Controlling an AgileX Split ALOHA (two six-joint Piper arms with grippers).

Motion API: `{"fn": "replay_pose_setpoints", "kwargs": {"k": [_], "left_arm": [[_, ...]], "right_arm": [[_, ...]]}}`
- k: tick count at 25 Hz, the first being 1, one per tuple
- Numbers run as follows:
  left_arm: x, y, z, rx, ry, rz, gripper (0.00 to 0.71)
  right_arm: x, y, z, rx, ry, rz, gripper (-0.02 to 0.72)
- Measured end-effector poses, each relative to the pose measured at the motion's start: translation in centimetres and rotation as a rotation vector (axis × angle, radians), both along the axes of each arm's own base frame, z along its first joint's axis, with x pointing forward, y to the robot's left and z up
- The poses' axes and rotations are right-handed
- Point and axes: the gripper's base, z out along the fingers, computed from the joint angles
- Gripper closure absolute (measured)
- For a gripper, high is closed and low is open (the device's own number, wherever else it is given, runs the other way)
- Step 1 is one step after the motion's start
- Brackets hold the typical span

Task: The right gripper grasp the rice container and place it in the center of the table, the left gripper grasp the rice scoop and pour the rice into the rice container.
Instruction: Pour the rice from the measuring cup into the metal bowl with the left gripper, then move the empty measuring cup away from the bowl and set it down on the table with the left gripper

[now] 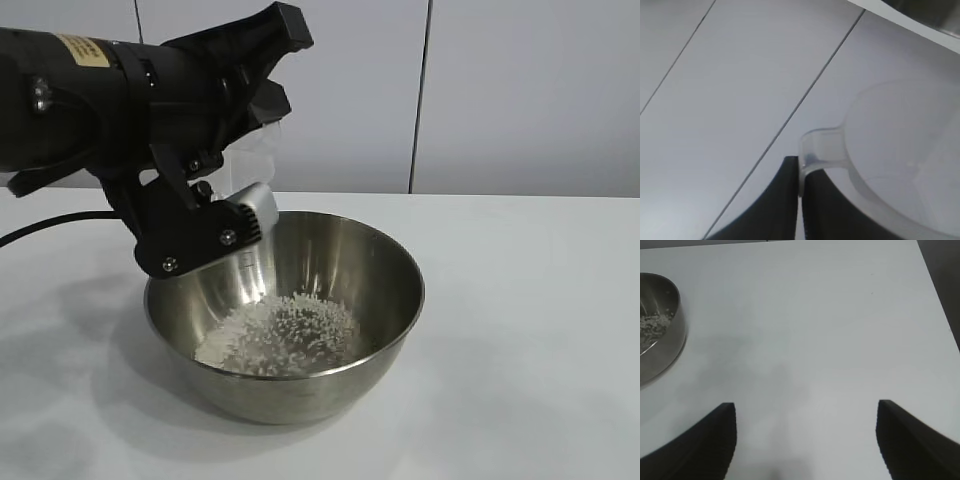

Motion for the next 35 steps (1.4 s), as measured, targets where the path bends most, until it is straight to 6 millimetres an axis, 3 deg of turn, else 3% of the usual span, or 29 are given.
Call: {"fn": "replay_pose_setpoints", "kwargs": {"k": [4, 11, 14, 17, 21, 27, 31, 35], "left_arm": [[0.3, 0.3, 0.5, -0.353, 0.158, 0.107, 0.702], [0.9, 1.3, 2.7, -1.362, 0.484, 0.187, 0.703], [1.9, 3.0, 3.0, -1.69, 0.608, 0.237, 0.702], [2.8, 6.0, 2.4, -1.921, 0.657, 0.314, 0.702], [3.0, 10.8, -0.1, -2.125, 0.688, 0.452, 0.702], [1.5, 16.4, -3.9, -2.193, 0.849, 0.59, 0.702], [1.3, 18.4, -5.5, -2.113, 0.943, 0.63, 0.702], [1.7, 19.8, -8.3, -2.097, 1.005, 0.713, 0.702]], "right_arm": [[0.0, 0.0, 0.0, 0.0, 0.0, 0.0, 0.168], [0.0, 0.0, 0.0, 0.0, 0.0, 0.0, 0.168], [0.0, 0.0, 0.0, 0.0, 0.0, 0.0, 0.168], [0.0, 0.0, 0.0, 0.0, 0.0, 0.0, 0.168], [0.0, 0.0, 0.0, 0.0, 0.0, 0.0, 0.168], [0.0, 0.0, 0.0, 0.0, 0.0, 0.0, 0.168], [0.0, 0.0, 0.0, 0.0, 0.0, 0.0, 0.168], [0.0, 0.0, 0.0, 0.0, 0.0, 0.0, 0.168]]}}
